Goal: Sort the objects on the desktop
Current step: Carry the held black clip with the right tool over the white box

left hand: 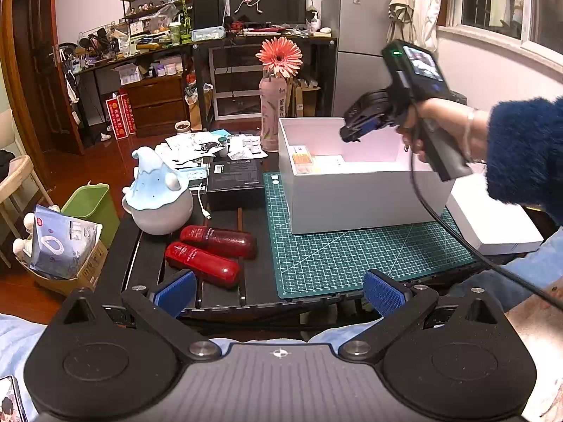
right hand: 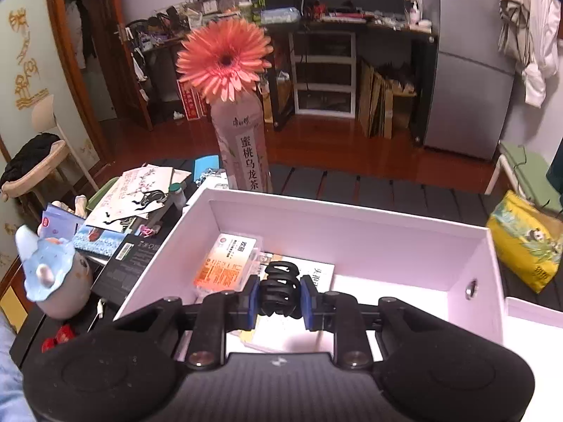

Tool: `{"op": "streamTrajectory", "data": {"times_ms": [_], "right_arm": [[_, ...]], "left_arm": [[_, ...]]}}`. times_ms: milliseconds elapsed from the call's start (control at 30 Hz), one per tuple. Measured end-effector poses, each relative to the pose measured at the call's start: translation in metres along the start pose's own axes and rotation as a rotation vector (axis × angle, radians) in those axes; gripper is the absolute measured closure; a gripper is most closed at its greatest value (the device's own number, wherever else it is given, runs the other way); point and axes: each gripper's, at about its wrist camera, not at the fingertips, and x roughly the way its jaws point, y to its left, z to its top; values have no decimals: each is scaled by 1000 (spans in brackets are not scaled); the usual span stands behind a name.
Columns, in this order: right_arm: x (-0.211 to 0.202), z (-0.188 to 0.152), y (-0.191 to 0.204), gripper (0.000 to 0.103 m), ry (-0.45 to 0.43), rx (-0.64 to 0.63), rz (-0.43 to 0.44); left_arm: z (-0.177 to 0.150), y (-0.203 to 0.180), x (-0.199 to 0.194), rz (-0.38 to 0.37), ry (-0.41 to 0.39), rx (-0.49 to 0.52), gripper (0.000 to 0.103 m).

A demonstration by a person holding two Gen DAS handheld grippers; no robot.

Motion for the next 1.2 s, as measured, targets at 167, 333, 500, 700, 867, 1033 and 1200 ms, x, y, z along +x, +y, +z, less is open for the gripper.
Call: {"op": "streamTrajectory", "data": {"times_ms": [167,333,500,700,867,1033,1200], "right_arm": [[26,9,7,81,68,1,-17],[42,15,11,81,96,-1,-35],[55,22,11,81,116,6,-67],[70,27,7,81,140,4,-101],[82,25,2,81,166,25,-114],[89,24,2,81,172,29,-132],[95,22,1,81,186,34,-131]], "left_arm": [[0,4,2,-11,5,-16,0],[0,5,4,-18,8,-24,0],[0,6,5,-24,10,-27,0],[0,8,7,-38,17,-40,0],[1,10,9,-48,20,-46,0],[0,14,11,-63,27,-68,0],[1,17,12,-78,33,-90,0]]}}
